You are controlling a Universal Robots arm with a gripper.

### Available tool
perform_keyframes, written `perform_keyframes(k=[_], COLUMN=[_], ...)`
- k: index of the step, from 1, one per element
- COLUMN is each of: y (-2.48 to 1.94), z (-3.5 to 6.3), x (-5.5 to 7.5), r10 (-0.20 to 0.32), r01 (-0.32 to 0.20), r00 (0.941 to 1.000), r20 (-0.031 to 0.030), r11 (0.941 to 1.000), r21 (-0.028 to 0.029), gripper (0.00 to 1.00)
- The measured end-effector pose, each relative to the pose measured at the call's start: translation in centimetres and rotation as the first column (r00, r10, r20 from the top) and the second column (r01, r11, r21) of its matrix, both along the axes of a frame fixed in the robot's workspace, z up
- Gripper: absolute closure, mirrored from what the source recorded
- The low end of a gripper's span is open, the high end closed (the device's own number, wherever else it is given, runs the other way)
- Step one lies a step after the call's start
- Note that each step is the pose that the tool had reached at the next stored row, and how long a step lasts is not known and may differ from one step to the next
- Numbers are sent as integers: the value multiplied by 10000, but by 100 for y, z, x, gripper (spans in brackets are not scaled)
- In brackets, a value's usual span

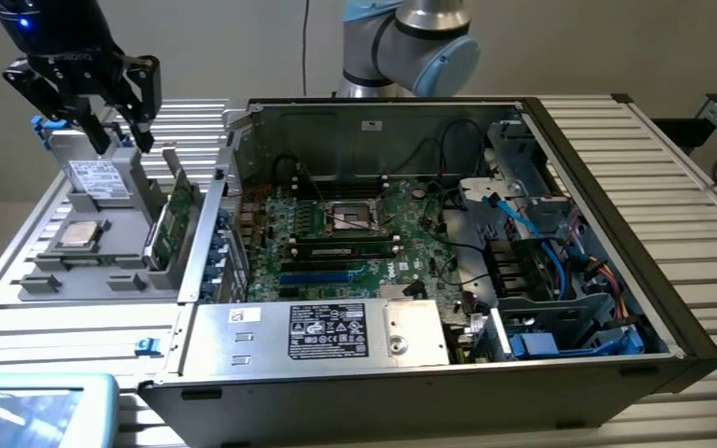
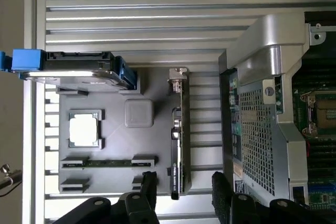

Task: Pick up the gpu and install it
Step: 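Pick up the gpu and move the gpu toward the slot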

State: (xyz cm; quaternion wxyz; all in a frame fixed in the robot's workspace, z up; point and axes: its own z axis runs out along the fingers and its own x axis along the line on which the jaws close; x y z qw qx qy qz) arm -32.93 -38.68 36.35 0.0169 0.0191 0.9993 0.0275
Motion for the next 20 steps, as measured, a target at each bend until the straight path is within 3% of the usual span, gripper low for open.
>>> perform_keyframes(k=[5, 9, 20], y=[0, 0, 0], z=[-58, -117, -316], x=[-31, -34, -35], r10=[295, 319, 16], r01=[-295, -319, -17], r00=[9996, 9995, 10000], r20=[13, 73, 77], r11=[9996, 9995, 10000], r21=[4, 36, 84], gripper=[45, 45, 45])
